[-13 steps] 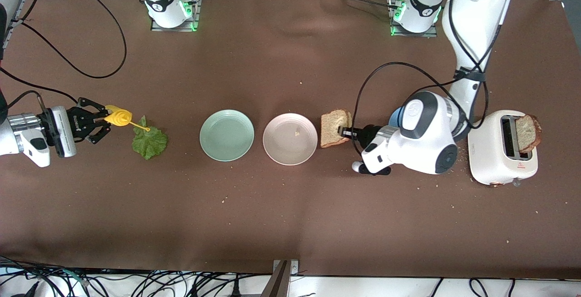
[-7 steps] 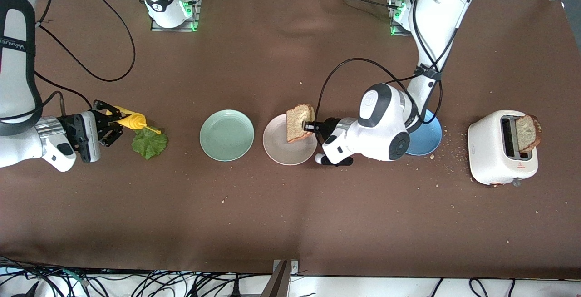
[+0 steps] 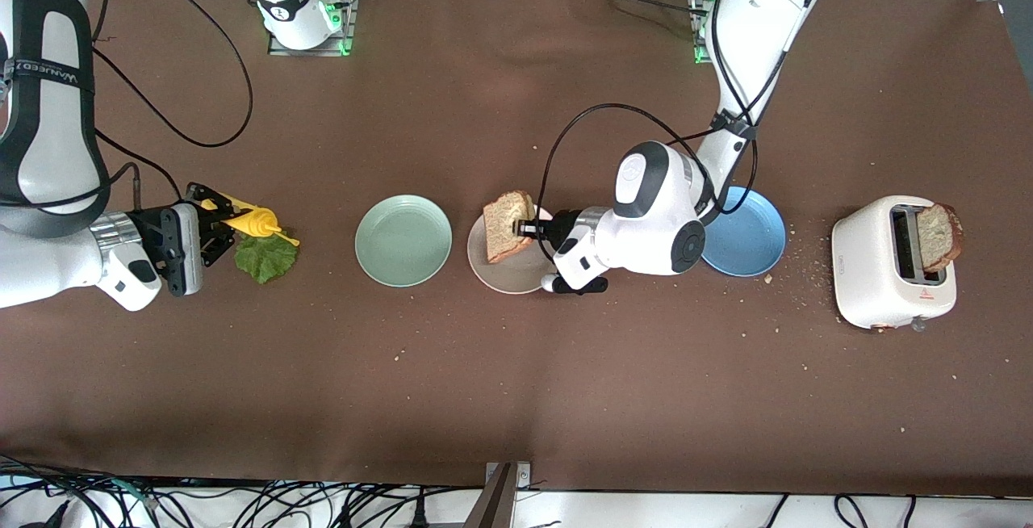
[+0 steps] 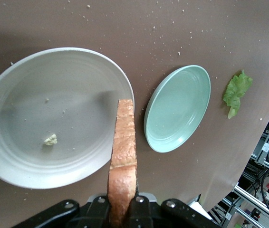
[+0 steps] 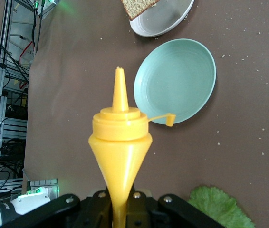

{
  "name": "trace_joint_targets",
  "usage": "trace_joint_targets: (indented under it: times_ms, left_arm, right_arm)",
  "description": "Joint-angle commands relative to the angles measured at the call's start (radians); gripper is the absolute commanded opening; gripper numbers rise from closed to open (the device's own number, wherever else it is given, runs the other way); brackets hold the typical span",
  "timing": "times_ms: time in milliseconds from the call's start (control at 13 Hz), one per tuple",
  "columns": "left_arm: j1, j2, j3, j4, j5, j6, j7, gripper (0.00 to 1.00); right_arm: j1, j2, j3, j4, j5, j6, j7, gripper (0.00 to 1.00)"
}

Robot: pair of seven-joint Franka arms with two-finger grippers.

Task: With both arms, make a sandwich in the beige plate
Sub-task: 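Lower the bread slice onto the beige plate with the left gripper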

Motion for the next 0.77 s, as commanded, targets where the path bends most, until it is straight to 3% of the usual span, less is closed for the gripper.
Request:
trace_joint_targets:
  times_ms: [0, 307, 384, 614, 691]
  left_arm:
    - [-0.024, 0.032, 0.013, 0.024, -0.042, 0.024, -0.001, 0.0]
    - [-0.052, 0.05, 0.013, 0.024, -0.043, 0.096, -0.001, 0.0]
    - [-0.052, 0.05, 0.013, 0.022, -0.043, 0.096, -0.001, 0.08]
    - [-0.051, 0.05, 0.013, 0.018, -0.031, 0.096, 0.011, 1.0]
    - [-0.051, 0.05, 0.013, 0.015, -0.028, 0.094, 0.011, 1.0]
  right_arm:
    - [0.009, 0.007, -0.005, 0.031, -0.02, -0.011, 0.017, 0.0]
    - [0.029, 0.005, -0.003, 0.031, -0.04, -0.011, 0.018, 0.0]
    - [0.029, 0.005, -0.003, 0.029, -0.04, -0.011, 0.018, 0.0]
    - [0.029, 0.005, -0.005, 0.029, -0.04, -0.014, 0.017, 0.0]
    - [0.028, 0.007, -0.005, 0.029, -0.04, -0.014, 0.017, 0.0]
